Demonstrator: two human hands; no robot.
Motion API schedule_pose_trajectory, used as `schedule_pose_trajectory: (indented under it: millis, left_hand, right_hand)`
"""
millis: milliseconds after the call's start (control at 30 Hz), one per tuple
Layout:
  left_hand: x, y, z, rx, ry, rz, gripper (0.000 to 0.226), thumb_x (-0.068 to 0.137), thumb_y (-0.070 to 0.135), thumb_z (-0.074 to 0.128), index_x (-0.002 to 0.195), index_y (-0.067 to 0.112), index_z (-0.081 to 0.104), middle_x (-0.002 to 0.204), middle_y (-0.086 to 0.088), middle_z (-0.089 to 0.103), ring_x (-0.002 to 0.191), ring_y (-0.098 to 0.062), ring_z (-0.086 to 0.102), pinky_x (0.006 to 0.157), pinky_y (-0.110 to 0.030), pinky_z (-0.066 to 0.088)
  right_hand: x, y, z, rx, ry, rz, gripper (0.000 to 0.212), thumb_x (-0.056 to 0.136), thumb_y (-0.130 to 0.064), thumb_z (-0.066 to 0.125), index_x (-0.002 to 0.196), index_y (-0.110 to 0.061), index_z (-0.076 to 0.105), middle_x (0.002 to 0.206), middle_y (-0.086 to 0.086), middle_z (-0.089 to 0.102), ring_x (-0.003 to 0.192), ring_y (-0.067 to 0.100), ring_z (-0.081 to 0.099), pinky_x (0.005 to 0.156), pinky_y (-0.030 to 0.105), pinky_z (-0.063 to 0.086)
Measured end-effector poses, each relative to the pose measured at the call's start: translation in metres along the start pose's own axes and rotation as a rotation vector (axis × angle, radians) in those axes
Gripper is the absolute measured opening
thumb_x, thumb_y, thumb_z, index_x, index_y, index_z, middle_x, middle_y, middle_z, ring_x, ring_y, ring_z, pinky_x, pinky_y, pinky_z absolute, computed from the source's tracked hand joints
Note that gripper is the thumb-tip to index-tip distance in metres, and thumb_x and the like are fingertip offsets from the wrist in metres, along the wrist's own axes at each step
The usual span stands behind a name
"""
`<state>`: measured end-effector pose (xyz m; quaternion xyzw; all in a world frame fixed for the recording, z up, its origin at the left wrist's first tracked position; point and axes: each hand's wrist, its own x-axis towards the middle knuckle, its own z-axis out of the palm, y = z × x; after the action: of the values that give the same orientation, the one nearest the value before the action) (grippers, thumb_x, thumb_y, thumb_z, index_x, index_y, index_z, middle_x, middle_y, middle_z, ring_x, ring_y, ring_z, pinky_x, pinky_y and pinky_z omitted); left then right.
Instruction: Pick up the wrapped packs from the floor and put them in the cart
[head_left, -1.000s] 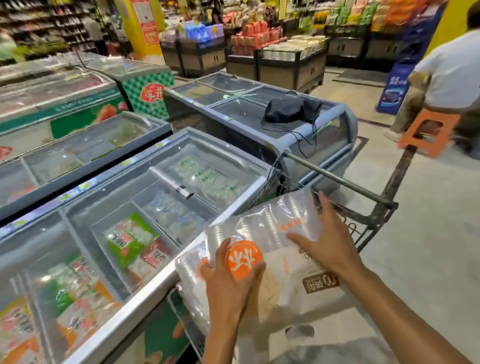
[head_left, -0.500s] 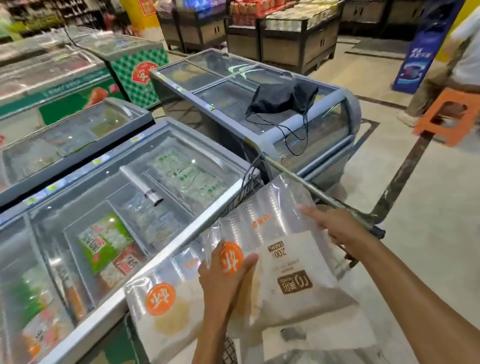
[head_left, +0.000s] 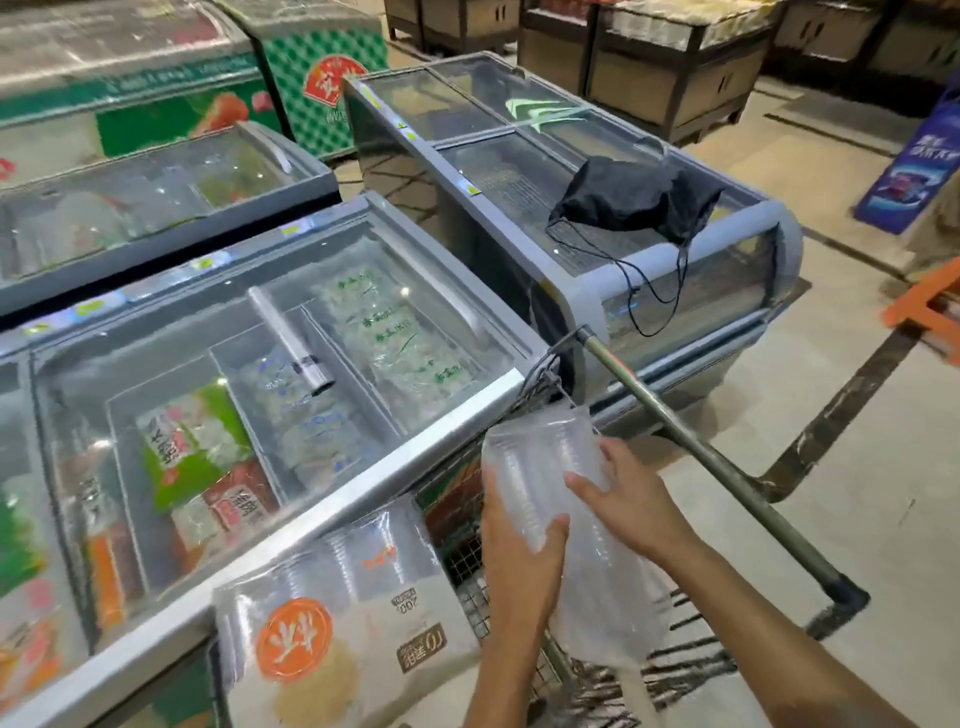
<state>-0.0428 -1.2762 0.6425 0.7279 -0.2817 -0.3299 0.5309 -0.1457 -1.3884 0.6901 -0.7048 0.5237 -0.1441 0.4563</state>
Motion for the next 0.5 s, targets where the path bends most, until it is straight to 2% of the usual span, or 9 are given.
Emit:
schedule_pose_trajectory:
  millis: [67, 133, 167, 233, 300, 400, 433, 500]
  left_hand:
    - [0.011, -0.014, 0.000, 0.055, -0.012, -0.012, 0.101, 0.093, 0.040, 0.072, 0.159, 0.048, -0.005, 0.147, 0.038, 0.024, 0.136, 0.002, 0.033, 0.104, -0.015, 0.027]
    - [0.024, -0.029, 0.000, 0.110, -0.009, -0.021, 0.100, 0.093, 0.045, 0.071, 0.157, 0.050, -0.005, 0.149, 0.027, 0.030, 0.137, -0.002, 0.036, 0.101, -0.013, 0.028]
    - [0.029, -0.036, 0.001, 0.146, -0.008, -0.024, 0.099, 0.092, 0.051, 0.069, 0.156, 0.051, -0.006, 0.155, 0.022, 0.028, 0.140, -0.003, 0.034, 0.105, -0.015, 0.029]
    - [0.043, -0.053, 0.007, 0.212, -0.002, -0.022, 0.101, 0.090, 0.058, 0.067, 0.154, 0.057, -0.010, 0.165, 0.013, 0.020, 0.151, -0.012, 0.023, 0.120, -0.032, 0.028]
    - [0.059, -0.076, 0.016, 0.262, 0.008, -0.080, 0.103, 0.089, 0.056, 0.069, 0.153, 0.060, -0.012, 0.164, 0.003, 0.026, 0.151, -0.020, 0.025, 0.120, -0.045, 0.031]
    - [0.085, -0.122, 0.033, 0.313, 0.027, -0.159, 0.103, 0.089, 0.052, 0.071, 0.155, 0.058, -0.008, 0.152, -0.003, 0.036, 0.139, -0.021, 0.037, 0.114, -0.042, 0.039]
    - [0.093, -0.140, 0.037, 0.339, 0.032, -0.189, 0.103, 0.089, 0.052, 0.071, 0.156, 0.056, -0.007, 0.149, -0.003, 0.038, 0.137, -0.021, 0.038, 0.113, -0.043, 0.039]
    - [0.101, -0.168, 0.035, 0.429, -0.006, -0.212, 0.102, 0.088, 0.053, 0.068, 0.156, 0.055, -0.008, 0.154, -0.006, 0.038, 0.144, -0.027, 0.033, 0.116, -0.049, 0.036]
  right_hand:
    - [0.022, 0.014, 0.019, -0.036, -0.065, -0.011, 0.046, 0.092, -0.036, 0.069, 0.134, -0.036, 0.049, 0.120, -0.014, 0.060, 0.116, 0.012, 0.059, 0.098, 0.034, 0.047]
    - [0.046, 0.029, 0.037, -0.056, -0.101, -0.002, 0.055, 0.093, -0.037, 0.067, 0.144, -0.032, 0.046, 0.131, -0.011, 0.059, 0.123, 0.015, 0.058, 0.102, 0.037, 0.046]
    - [0.055, 0.035, 0.044, -0.056, -0.115, 0.005, 0.058, 0.094, -0.038, 0.065, 0.147, -0.032, 0.043, 0.134, -0.012, 0.058, 0.125, 0.014, 0.056, 0.102, 0.036, 0.045]
    - [0.077, 0.050, 0.059, -0.053, -0.108, -0.026, 0.059, 0.097, -0.037, 0.064, 0.150, -0.033, 0.039, 0.135, -0.017, 0.054, 0.123, 0.009, 0.053, 0.099, 0.031, 0.041]
    - [0.095, 0.068, 0.074, -0.066, -0.094, -0.056, 0.064, 0.097, -0.033, 0.066, 0.153, -0.032, 0.036, 0.133, -0.020, 0.049, 0.121, 0.003, 0.048, 0.098, 0.024, 0.036]
    - [0.123, 0.113, 0.105, -0.087, -0.137, -0.130, 0.070, 0.098, -0.024, 0.065, 0.157, -0.033, 0.029, 0.130, -0.025, 0.045, 0.112, -0.017, 0.045, 0.092, 0.005, 0.033]
    - [0.128, 0.132, 0.116, -0.140, -0.177, -0.145, 0.072, 0.099, -0.024, 0.063, 0.158, -0.035, 0.024, 0.132, -0.023, 0.043, 0.112, -0.016, 0.045, 0.092, 0.005, 0.034]
    - [0.129, 0.155, 0.132, -0.305, -0.252, -0.155, 0.075, 0.101, -0.024, 0.058, 0.161, -0.035, 0.014, 0.145, -0.012, 0.035, 0.122, 0.003, 0.048, 0.097, 0.016, 0.037]
